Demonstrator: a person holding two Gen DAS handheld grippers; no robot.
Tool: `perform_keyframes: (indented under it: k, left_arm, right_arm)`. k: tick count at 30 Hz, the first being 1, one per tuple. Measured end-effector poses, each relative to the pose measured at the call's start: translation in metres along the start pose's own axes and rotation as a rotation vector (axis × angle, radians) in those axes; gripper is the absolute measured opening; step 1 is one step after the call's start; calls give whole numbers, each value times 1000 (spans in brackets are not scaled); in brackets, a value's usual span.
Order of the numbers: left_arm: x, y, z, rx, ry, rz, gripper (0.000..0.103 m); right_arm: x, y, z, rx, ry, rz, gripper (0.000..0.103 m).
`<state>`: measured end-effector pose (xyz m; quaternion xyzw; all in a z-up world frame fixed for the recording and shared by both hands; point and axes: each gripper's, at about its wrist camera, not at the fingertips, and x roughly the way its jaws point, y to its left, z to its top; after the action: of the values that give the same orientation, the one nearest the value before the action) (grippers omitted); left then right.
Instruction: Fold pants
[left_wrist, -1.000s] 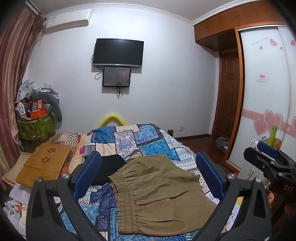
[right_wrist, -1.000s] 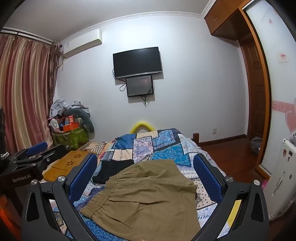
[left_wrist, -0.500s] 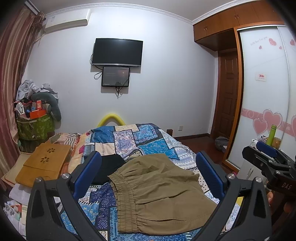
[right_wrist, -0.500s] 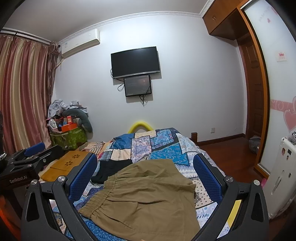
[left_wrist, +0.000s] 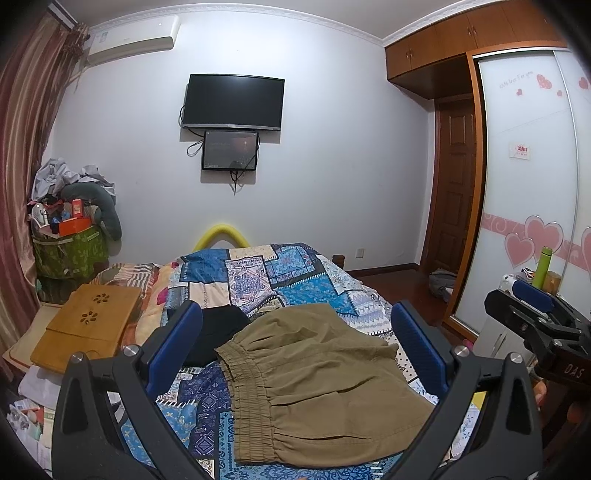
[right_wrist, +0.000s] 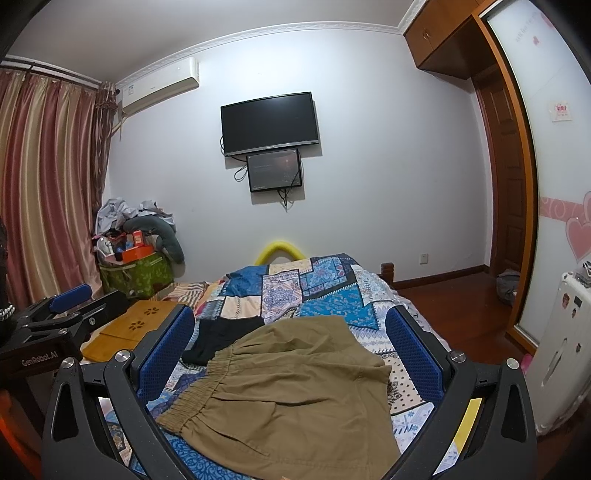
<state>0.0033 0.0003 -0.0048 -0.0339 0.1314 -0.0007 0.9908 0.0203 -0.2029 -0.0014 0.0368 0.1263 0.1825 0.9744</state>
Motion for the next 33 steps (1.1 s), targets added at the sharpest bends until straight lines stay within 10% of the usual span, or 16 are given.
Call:
perform_keyframes:
  k: [22, 33]
  left_arm:
    - [17, 1, 0, 62, 30, 22, 103]
    - [127, 20, -13, 47, 174, 24, 103]
  right_arm:
    - [11, -4, -3, 0, 14, 1, 103]
    - [80, -35, -25, -6, 135, -27, 103]
